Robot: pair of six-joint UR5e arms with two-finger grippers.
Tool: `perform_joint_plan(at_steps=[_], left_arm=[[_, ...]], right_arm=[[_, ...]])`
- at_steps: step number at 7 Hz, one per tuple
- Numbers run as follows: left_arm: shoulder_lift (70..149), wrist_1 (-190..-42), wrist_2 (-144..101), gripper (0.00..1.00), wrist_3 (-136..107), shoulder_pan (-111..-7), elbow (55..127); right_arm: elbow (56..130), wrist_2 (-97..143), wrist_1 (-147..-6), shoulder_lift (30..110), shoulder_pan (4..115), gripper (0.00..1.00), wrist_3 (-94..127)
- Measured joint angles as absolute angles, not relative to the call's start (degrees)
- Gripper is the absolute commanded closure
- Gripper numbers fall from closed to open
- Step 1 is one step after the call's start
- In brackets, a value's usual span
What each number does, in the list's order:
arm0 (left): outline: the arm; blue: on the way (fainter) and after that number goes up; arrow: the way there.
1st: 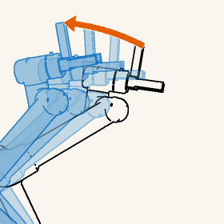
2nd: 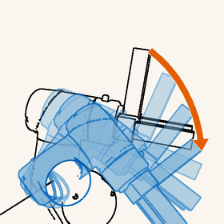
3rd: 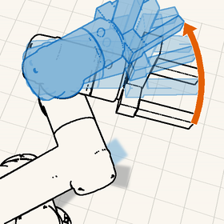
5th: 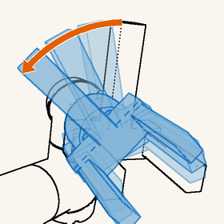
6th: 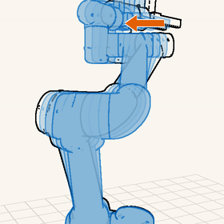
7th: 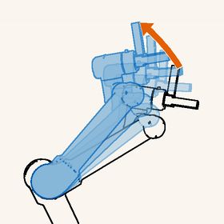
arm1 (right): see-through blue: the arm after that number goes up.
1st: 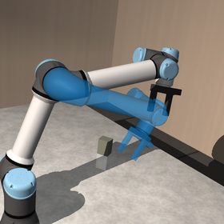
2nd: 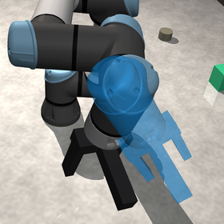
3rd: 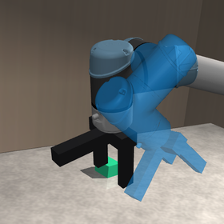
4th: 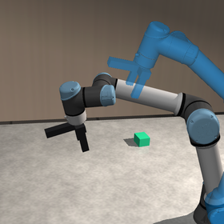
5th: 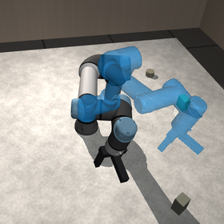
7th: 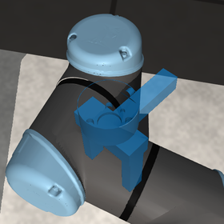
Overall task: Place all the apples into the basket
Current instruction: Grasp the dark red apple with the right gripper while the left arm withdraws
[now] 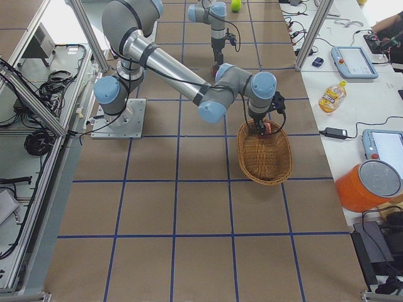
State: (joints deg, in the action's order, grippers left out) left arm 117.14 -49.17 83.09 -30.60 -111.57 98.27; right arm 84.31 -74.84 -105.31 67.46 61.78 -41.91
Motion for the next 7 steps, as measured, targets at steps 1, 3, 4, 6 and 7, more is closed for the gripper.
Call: perform_joint_plan(at_steps=[1,3,4,6,7], left_arm=[[114.7,-51.7,84.5,0.0,-27.8,-109.4,98.3],[108.5,-59.3,86.3,0.0,-16.7,-102.3,98.5],[105.3,-63.5,87.4,0.0,-9.2,-97.8,98.5],[99.4,-71.9,90.3,0.0,5.3,-88.9,98.6],[96.8,-75.7,90.7,0.0,11.4,-84.5,98.6]], right_arm=[[86.0,-75.3,-104.0,68.8,66.4,0.0,-36.0],[89.5,-75.7,-104.4,70.8,78.1,0.0,-19.3],[90.9,-76.4,-106.1,71.0,83.8,0.0,-13.3],[95.9,-78.5,-115.1,70.8,93.4,0.0,-6.4],[99.6,-79.2,-121.1,70.5,98.0,0.0,-4.0]])
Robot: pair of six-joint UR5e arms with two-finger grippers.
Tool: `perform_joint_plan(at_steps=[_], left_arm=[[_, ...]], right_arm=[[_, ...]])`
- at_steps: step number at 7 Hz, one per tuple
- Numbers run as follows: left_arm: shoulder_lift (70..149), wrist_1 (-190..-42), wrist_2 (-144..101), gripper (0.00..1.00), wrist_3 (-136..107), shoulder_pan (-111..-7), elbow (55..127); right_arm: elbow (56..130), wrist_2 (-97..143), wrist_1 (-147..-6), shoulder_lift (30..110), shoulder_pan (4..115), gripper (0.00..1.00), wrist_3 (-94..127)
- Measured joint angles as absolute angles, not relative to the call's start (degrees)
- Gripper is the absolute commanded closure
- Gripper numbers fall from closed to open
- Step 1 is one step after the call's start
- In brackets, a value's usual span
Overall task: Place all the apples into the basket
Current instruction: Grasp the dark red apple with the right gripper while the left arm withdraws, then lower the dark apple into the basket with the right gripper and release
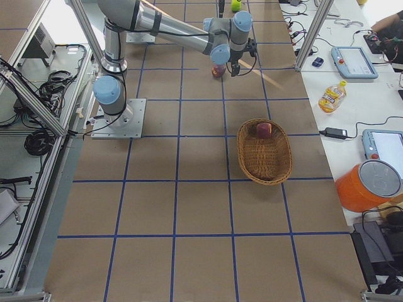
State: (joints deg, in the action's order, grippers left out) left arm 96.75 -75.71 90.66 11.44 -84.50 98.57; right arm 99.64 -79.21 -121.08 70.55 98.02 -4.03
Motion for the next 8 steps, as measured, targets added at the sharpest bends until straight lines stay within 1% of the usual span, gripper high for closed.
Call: perform_joint_plan(at_steps=[1,3,4,5,6,7,8], left_arm=[[94.7,-78.3,90.5,0.0,16.4,-80.7,98.6],[92.6,-81.7,89.7,0.0,23.7,-75.4,98.9],[91.8,-83.0,88.7,0.0,23.6,-75.2,98.4],[91.0,-84.3,87.8,0.0,20.2,-77.6,96.9],[91.2,-85.6,87.6,0.0,15.5,-81.2,94.5],[92.1,-86.7,87.4,0.0,10.9,-84.4,92.2],[93.1,-87.1,87.4,0.0,9.0,-86.1,90.9]], right_arm=[[102.6,-79.5,-126.2,70.3,101.3,0.0,-5.5],[104.9,-79.7,-132.7,69.3,103.4,0.0,-19.3],[105.2,-79.8,-134.8,68.4,103.6,0.0,-25.9],[105.4,-79.9,-136.0,67.0,103.9,0.0,-29.1],[105.6,-80.0,-136.6,65.8,104.1,0.15,-30.5],[105.7,-80.0,-137.1,64.7,104.1,0.35,-31.0],[105.9,-80.1,-137.5,64.0,104.1,0.68,-31.1]])
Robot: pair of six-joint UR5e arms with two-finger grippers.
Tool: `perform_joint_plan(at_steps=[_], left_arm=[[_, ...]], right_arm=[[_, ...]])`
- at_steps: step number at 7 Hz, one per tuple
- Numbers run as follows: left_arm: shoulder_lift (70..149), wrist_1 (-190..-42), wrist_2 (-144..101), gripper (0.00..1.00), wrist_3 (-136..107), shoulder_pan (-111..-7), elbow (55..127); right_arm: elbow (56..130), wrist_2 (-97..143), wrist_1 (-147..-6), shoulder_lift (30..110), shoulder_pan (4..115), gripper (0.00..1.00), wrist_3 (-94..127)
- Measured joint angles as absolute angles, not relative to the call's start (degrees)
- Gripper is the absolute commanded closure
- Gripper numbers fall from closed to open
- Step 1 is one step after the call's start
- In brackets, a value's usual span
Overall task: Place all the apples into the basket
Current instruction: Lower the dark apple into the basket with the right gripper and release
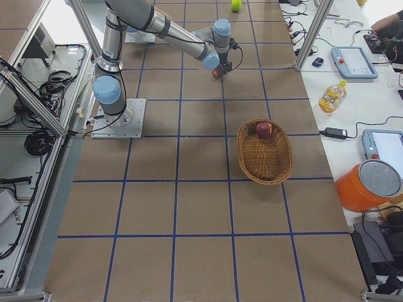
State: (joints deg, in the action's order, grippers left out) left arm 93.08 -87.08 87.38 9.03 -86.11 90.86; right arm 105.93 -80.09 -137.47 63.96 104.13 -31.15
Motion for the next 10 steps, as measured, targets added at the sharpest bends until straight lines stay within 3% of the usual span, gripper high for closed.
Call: perform_joint_plan(at_steps=[1,2,6,10], left_arm=[[93.9,-87.3,87.4,0.0,9.4,-86.2,90.1],[94.5,-87.7,87.5,0.0,9.7,-85.5,89.8],[95.2,-90.9,88.5,0.0,9.4,-82.7,87.2],[100.4,-86.6,90.0,0.0,13.3,-79.8,85.8]], right_arm=[[106.1,-80.2,-137.5,63.8,104.1,0.94,-31.2],[105.9,-80.8,-137.2,64.4,103.8,0.99,-31.0],[102.4,-93.7,-135.0,72.3,90.0,1.0,-30.0],[91.1,-87.6,-134.7,67.2,66.6,0.98,-62.3]])
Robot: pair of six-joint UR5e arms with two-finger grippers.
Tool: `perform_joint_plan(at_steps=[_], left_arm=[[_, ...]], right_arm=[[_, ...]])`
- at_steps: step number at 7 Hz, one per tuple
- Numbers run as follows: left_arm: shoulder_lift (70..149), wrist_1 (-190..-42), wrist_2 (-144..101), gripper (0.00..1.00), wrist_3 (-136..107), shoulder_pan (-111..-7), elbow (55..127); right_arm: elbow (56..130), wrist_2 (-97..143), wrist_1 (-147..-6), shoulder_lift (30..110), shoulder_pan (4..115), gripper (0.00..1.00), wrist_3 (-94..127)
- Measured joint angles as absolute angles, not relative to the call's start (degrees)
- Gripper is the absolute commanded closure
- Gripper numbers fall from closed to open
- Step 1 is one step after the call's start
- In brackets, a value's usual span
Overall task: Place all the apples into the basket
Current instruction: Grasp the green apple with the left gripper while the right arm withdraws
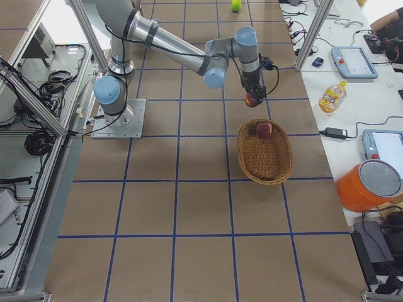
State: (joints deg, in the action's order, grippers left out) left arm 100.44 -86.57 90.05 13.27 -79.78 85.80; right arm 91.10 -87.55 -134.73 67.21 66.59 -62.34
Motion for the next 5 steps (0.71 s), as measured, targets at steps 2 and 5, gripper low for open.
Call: perform_joint_plan(at_steps=[2,5], left_arm=[[106.3,-79.5,92.3,0.0,24.4,-74.1,85.1],[116.7,-65.6,94.3,0.0,38.5,-67.6,83.9]], right_arm=[[87.1,-80.9,-135.0,62.1,58.0,0.78,-72.0],[82.8,-70.2,-135.4,54.8,49.7,0.15,-77.5]])
